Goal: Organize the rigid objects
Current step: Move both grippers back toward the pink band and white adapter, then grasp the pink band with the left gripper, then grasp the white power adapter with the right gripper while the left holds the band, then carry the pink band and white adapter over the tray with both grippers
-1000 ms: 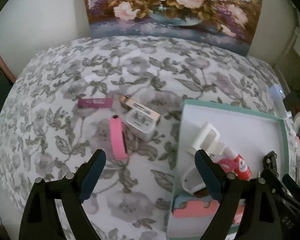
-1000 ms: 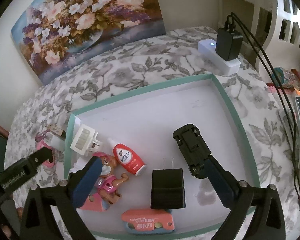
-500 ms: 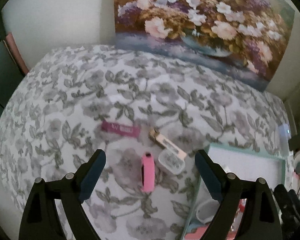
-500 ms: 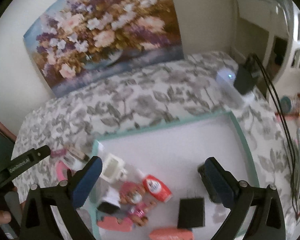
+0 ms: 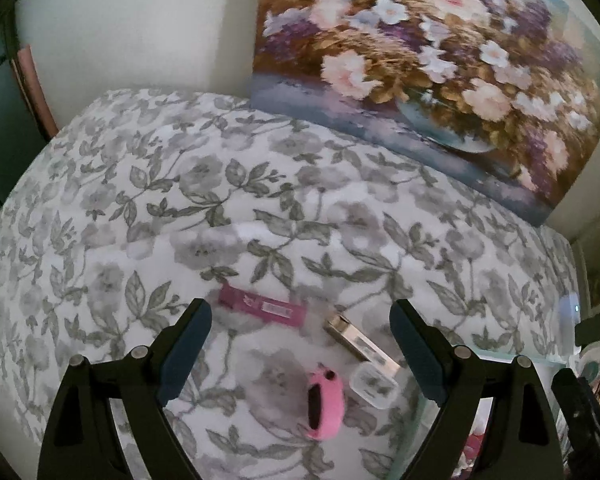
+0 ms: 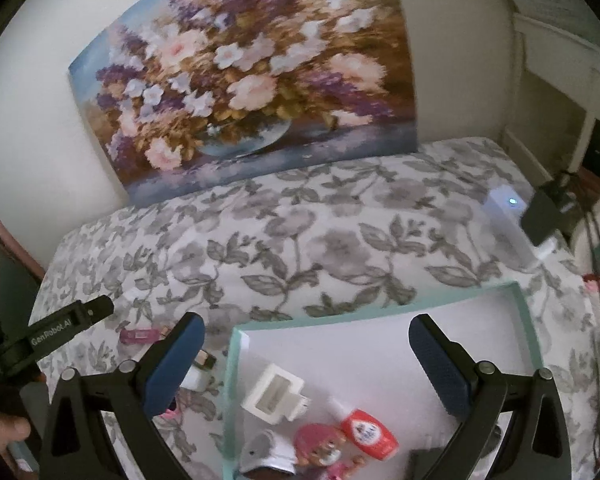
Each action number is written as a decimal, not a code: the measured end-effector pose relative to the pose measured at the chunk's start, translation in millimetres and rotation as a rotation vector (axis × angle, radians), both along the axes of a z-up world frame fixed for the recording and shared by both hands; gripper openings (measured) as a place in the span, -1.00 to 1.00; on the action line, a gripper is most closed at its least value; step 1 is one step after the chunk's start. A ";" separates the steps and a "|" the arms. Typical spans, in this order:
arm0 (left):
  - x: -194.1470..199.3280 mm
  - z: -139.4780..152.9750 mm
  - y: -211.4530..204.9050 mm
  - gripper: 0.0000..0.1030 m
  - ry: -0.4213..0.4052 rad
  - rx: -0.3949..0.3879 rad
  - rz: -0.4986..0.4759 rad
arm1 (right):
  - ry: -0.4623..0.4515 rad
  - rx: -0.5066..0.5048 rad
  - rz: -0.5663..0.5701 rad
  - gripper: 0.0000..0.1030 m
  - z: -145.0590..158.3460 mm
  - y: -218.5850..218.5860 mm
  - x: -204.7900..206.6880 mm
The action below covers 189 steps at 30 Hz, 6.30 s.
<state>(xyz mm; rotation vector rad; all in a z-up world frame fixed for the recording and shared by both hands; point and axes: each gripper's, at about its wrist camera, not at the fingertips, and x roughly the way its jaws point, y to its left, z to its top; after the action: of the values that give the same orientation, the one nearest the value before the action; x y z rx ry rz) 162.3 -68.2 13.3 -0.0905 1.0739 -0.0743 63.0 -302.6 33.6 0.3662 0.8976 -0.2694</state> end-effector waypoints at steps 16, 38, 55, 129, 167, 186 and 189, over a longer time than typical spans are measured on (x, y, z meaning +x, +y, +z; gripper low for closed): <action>28.1 -34.0 43.8 0.77 0.147 -0.032 -0.051 | 0.102 0.009 0.176 1.00 -46.3 80.0 45.9; -11.9 -39.0 36.7 0.76 0.248 -0.130 -0.067 | 0.168 0.034 0.036 1.00 -37.5 59.1 25.0; -20.7 -46.6 3.3 0.28 0.275 -0.173 -0.193 | 0.148 0.060 0.000 1.00 -31.3 44.6 15.8; 0.2 -46.4 76.1 -0.74 0.205 -0.316 0.063 | 0.178 0.021 0.283 -0.10 -103.4 136.2 62.2; -82.1 3.0 -144.6 -0.73 0.071 -0.226 -0.404 | 0.068 0.087 -0.122 -0.10 -33.8 -83.9 -36.6; -90.8 -34.0 -176.8 -0.72 0.140 -0.145 -0.455 | 0.134 0.132 -0.106 -0.09 -59.2 -89.9 -38.8; -90.4 -34.3 -177.6 -0.72 0.138 -0.143 -0.453 | 0.146 0.135 -0.106 -0.09 -62.9 -90.2 -38.8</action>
<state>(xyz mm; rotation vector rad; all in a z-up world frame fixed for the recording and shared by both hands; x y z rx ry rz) 71.9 -245.7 -21.0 0.0210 1.2110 -0.5600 24.2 -392.8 -29.3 0.5256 1.0447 -0.3376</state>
